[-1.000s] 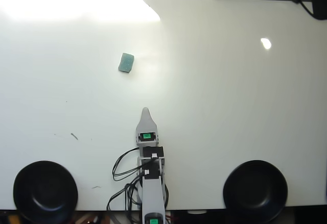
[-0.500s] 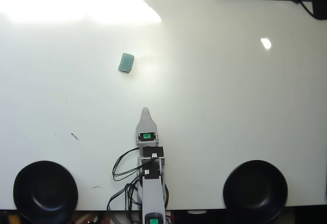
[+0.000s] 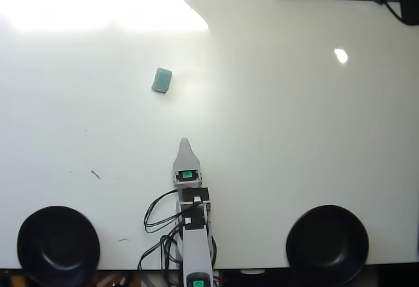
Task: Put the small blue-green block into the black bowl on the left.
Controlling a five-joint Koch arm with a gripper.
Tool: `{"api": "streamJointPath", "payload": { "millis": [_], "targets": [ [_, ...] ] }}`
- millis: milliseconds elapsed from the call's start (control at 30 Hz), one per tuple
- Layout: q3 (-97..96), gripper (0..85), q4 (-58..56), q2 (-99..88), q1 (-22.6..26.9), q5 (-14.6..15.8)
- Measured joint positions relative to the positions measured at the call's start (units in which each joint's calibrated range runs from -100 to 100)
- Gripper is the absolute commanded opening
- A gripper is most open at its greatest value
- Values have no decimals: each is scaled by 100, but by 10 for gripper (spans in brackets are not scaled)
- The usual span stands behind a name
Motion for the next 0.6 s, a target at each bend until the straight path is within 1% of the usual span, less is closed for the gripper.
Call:
{"api": "streamJointPath", "payload": {
  "millis": [67,167,300,433,500,600],
  "targets": [
    [0,488,0,0,0,-107],
    [0,487,25,0,5,-366],
    [-9,476,485,0,29,-991],
    [65,461,995,76,225,-1651],
    [120,461,1152,328,357,-1929],
    [332,465,1390,922,430,-2315]
  ]
}}
